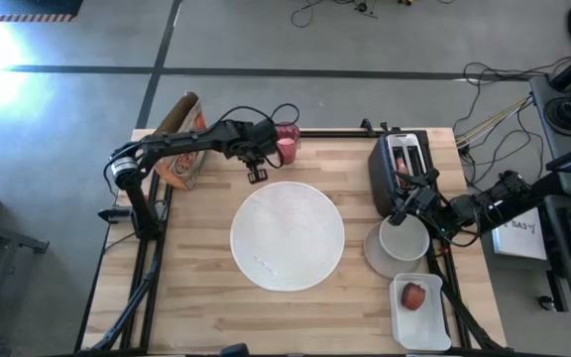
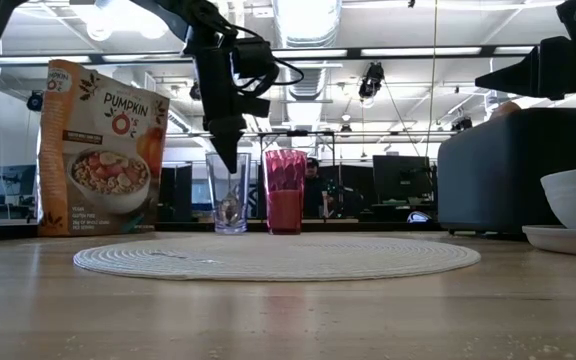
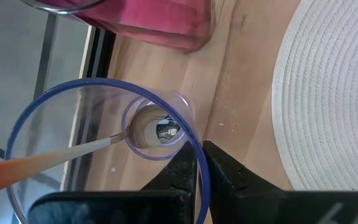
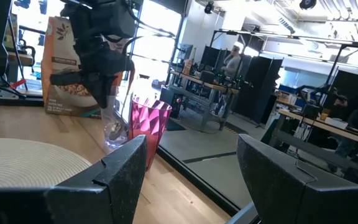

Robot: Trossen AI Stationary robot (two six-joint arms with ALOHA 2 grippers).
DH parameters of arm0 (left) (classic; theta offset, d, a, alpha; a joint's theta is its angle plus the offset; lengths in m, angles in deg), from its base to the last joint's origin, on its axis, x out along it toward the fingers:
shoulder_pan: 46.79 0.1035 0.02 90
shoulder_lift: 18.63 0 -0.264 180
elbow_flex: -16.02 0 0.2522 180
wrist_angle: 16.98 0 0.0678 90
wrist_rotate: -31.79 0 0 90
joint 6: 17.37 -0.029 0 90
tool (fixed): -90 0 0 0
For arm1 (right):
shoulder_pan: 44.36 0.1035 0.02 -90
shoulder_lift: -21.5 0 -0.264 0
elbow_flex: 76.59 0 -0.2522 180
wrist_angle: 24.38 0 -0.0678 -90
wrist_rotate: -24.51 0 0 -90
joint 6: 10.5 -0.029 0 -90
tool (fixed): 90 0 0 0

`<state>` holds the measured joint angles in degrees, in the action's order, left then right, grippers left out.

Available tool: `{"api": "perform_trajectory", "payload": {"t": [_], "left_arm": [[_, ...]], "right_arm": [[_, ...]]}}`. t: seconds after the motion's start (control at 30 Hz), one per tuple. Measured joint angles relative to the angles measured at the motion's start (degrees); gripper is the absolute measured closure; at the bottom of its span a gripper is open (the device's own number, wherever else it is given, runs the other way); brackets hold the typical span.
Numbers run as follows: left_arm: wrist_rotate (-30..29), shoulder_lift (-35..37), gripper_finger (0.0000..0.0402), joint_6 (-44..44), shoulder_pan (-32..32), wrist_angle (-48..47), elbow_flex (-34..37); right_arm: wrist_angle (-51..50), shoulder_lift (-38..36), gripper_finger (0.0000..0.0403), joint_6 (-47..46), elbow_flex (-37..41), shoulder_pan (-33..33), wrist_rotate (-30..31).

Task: Arrange a breakfast setting
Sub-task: Move the transparent cup to the middle top

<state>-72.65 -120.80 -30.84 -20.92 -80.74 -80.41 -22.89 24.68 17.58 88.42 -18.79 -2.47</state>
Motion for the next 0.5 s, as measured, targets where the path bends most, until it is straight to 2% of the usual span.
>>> {"api": "perform_trajectory", "payload": {"t": [0.5], "left_arm": [[0.01, 0.00, 0.0394, 0.00, 0.42, 0.02, 0.00]], "right_arm": [[-0.01, 0.01, 0.0165, 0.00, 0.00, 0.00, -0.01]]}}
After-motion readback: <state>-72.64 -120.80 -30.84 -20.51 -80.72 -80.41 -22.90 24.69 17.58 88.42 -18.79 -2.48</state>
